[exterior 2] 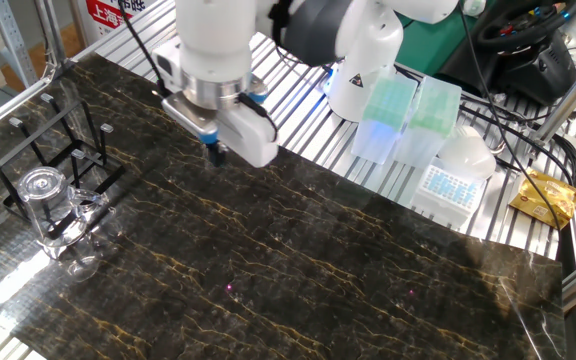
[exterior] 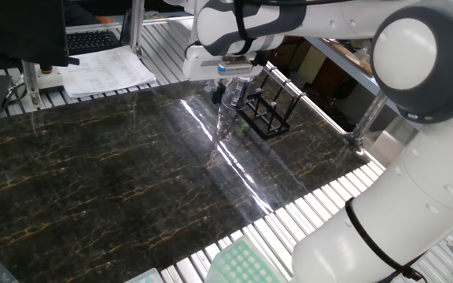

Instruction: Take the cup off the cup rack

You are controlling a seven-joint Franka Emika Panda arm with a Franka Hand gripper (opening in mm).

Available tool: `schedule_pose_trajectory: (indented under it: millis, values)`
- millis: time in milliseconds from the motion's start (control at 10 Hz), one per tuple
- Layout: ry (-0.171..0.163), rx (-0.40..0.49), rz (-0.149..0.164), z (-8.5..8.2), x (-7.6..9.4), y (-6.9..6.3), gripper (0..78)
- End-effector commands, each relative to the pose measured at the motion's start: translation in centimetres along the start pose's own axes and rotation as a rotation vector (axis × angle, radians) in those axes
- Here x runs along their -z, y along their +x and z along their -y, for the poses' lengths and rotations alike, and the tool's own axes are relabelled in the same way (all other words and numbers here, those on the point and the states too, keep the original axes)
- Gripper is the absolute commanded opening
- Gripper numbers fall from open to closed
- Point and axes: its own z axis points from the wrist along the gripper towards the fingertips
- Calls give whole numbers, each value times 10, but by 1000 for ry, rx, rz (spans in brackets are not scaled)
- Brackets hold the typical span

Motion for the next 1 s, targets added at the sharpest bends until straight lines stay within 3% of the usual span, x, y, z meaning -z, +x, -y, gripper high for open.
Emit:
schedule_pose_trajectory:
  millis: [100,1000]
  values:
    - [18,-20,7,7,1,-6,0]
    - [16,-4,8,6,-6,-8,0]
